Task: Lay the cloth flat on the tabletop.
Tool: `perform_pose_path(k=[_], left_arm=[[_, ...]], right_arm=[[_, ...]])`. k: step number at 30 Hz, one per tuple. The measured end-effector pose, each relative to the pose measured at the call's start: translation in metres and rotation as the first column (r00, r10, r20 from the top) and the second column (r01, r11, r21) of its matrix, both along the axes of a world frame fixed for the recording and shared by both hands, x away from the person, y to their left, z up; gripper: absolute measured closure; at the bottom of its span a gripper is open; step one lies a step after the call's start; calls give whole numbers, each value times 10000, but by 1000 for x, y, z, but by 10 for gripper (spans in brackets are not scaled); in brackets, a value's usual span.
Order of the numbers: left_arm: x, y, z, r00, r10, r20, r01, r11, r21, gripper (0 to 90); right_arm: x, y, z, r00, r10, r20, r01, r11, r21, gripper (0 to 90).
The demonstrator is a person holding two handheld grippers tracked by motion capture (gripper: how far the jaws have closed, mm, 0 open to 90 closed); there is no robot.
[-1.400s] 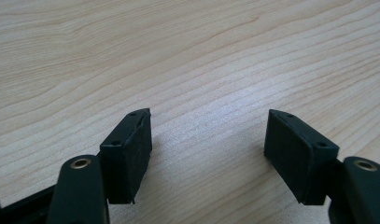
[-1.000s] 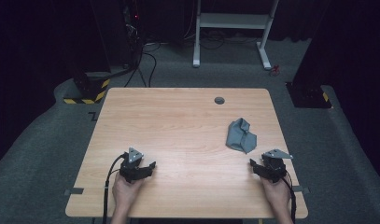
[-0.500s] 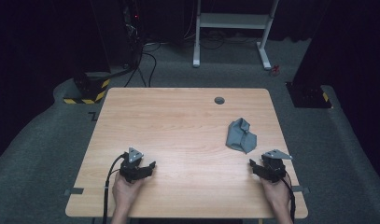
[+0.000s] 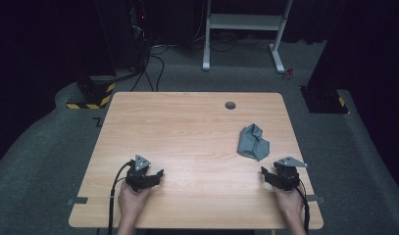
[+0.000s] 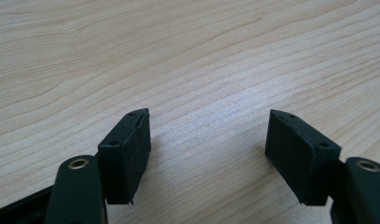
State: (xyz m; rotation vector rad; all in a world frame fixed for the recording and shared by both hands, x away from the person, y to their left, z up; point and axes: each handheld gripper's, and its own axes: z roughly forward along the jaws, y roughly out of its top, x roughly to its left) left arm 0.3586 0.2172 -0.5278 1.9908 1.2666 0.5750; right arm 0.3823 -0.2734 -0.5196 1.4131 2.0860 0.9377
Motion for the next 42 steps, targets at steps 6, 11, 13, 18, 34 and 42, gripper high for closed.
perform_pose_path(k=[6,11,13,18,34,42], left_arm=[[0,0,0,10000,-8,10,8,10000,9,316],[0,0,0,10000,11,3,-11,10000,-11,318],[0,0,0,10000,11,-11,-11,10000,-6,318],[0,0,0,10000,18,-13,-18,10000,-49,317],[2,0,0,10000,-67,3,67,10000,-12,322],[2,0,0,10000,-66,1,66,10000,-10,324]], right_arm=[[0,6,7,9993,331,167,-335,9991,270,392],[1,8,14,9987,450,231,-466,9960,763,398],[3,8,15,9986,458,268,-478,9958,781,398],[16,12,16,9989,466,104,-471,9967,657,420],[57,41,20,9966,818,90,-816,9965,-194,347],[80,49,6,9982,373,-470,-372,9993,40,329]])
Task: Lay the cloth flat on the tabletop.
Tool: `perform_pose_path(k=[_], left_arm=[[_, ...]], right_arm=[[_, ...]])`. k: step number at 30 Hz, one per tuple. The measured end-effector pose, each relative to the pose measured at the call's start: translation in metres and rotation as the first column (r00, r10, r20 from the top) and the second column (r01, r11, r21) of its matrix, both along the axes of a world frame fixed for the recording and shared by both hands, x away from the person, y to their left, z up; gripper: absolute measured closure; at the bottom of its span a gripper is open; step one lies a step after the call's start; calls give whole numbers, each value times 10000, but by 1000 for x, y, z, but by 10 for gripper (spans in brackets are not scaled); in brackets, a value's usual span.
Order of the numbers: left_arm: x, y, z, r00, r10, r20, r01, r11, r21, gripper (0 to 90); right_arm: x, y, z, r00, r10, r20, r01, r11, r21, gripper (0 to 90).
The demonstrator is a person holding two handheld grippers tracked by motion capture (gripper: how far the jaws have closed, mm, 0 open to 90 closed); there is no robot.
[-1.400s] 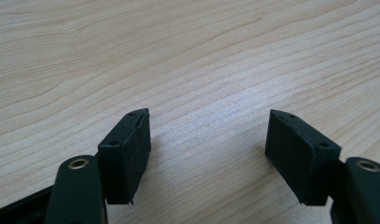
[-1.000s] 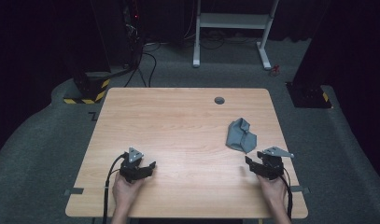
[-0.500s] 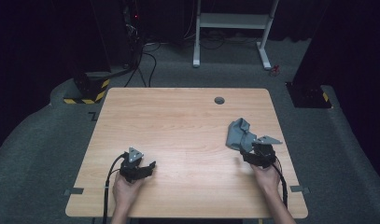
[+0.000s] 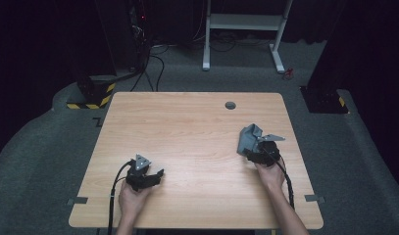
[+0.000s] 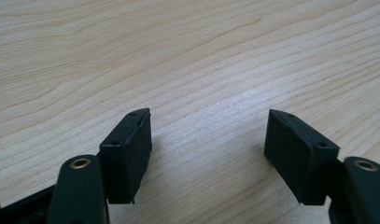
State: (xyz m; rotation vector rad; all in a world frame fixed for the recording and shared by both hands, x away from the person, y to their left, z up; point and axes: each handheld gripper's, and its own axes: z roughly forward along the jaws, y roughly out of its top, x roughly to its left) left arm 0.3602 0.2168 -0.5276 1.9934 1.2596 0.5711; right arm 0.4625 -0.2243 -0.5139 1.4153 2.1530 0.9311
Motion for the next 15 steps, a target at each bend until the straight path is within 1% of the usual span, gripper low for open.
perform_pose_path(k=[2,3,4,5,7,8,10,12,15], left_arm=[[0,0,0,10000,-1,1,1,10000,-6,324],[0,0,0,10000,-2,-7,2,10000,6,325],[0,0,0,10000,-6,-4,6,10000,18,325],[0,0,0,10000,-6,-4,6,10000,18,325],[0,0,0,10000,-8,10,8,10000,14,325],[0,0,0,10000,-2,10,2,10000,6,325],[0,0,0,10000,2,11,-2,10000,5,327],[0,0,0,10000,18,22,-18,10000,-9,327],[0,0,0,10000,22,24,-22,10000,-13,326]], right_arm=[[3,3,-1,10000,8,-44,-8,9998,-175,334],[5,4,-2,10000,19,-68,-21,9995,-328,351],[5,5,-3,9998,-57,-175,50,9992,-393,357],[5,5,-3,9998,-57,-175,50,9992,-393,357],[6,6,-3,9999,-113,-110,107,9986,-518,436],[5,6,-2,9998,-124,-154,116,9988,-483,497],[5,4,-1,9999,-29,-134,22,9985,-540,562],[5,4,0,9998,-41,-210,30,9988,-498,635],[5,-2,1,9995,-25,-303,15,9995,-322,773]])
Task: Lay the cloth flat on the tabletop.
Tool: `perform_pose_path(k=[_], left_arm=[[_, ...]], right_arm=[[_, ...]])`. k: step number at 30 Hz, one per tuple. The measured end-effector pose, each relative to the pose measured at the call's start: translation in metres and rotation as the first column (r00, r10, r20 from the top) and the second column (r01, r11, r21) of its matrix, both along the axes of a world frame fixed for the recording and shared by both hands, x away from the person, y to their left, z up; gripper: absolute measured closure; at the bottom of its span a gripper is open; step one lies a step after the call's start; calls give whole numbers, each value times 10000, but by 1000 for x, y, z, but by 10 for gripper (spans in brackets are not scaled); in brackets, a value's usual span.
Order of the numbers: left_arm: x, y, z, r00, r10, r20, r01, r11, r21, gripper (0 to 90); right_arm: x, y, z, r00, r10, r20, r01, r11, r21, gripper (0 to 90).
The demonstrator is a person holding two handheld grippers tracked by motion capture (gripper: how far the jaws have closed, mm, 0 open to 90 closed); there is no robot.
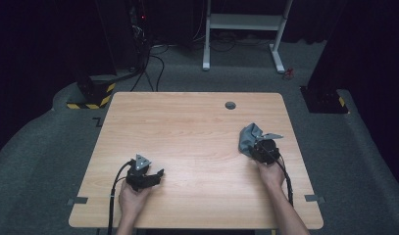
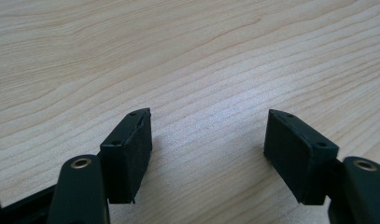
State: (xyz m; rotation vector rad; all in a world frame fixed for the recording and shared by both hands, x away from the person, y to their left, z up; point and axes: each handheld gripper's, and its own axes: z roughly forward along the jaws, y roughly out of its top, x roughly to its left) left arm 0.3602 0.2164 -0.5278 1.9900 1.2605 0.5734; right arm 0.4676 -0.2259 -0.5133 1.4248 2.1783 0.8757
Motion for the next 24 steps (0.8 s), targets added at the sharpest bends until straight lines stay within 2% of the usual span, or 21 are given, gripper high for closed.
perform_pose_path(k=[2,5,10,16,24], left_arm=[[0,0,0,10000,2,0,-2,10000,-3,327],[0,0,0,10000,6,0,-6,10000,-17,326],[0,0,0,10000,4,6,-4,10000,-19,326],[0,0,0,10000,0,-1,0,10000,-38,326],[0,1,0,10000,-22,-25,22,10000,-6,326]], right_arm=[[-1,-2,0,10000,-29,47,29,10000,-22,838],[-3,-2,-2,9997,-62,216,64,10000,-60,875],[-5,0,-2,9994,-27,338,29,10000,-68,884],[-10,5,4,9975,429,562,-417,9989,-218,885],[-20,14,11,9932,959,652,-969,9952,119,885]])
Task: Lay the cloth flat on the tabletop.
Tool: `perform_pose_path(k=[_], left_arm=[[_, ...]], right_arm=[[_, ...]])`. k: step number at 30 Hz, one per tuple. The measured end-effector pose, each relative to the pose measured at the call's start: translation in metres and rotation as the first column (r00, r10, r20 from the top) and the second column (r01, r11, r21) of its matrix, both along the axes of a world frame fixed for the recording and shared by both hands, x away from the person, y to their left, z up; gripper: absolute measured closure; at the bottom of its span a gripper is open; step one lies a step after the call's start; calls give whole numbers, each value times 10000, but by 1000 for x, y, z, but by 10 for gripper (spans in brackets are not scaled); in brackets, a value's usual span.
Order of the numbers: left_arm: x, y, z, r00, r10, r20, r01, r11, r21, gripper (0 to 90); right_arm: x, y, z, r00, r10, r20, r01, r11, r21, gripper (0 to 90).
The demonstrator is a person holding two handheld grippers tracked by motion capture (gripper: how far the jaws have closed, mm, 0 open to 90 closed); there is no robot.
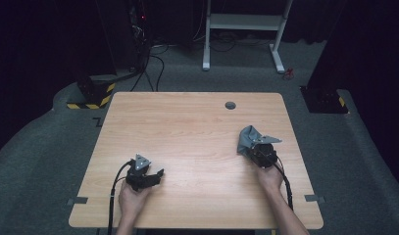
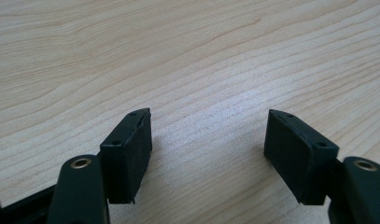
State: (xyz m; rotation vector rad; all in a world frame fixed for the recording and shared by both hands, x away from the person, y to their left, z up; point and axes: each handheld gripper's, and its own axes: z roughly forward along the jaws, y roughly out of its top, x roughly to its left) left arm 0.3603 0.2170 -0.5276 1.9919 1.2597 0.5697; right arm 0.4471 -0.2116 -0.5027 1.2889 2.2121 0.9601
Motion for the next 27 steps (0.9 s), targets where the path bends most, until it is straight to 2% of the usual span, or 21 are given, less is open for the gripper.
perform_pose_path(k=[8,10,16,17,20,21,27], left_arm=[[0,0,0,10000,-1,11,1,10000,32,326],[0,0,0,10000,0,14,0,10000,34,326],[0,0,0,10000,-1,13,1,10000,37,326],[0,0,0,10000,3,13,-3,10000,35,327],[0,0,0,10000,2,15,-2,10000,35,327],[0,-1,0,10000,2,14,-2,10000,34,326],[0,-1,0,10000,24,29,-24,10000,12,326]], right_arm=[[-12,17,2,9981,617,90,-620,9975,347,885],[-19,27,1,9959,902,103,-906,9948,470,885],[-29,41,-2,9916,1294,30,-1294,9905,464,885],[-33,46,-3,9886,1502,58,-1503,9874,488,885],[-36,50,-3,9862,1654,6,-1652,9849,512,885],[-39,56,-2,9818,1896,50,-1896,9807,482,885],[-48,78,-1,9667,2560,27,-2558,9653,524,885]])
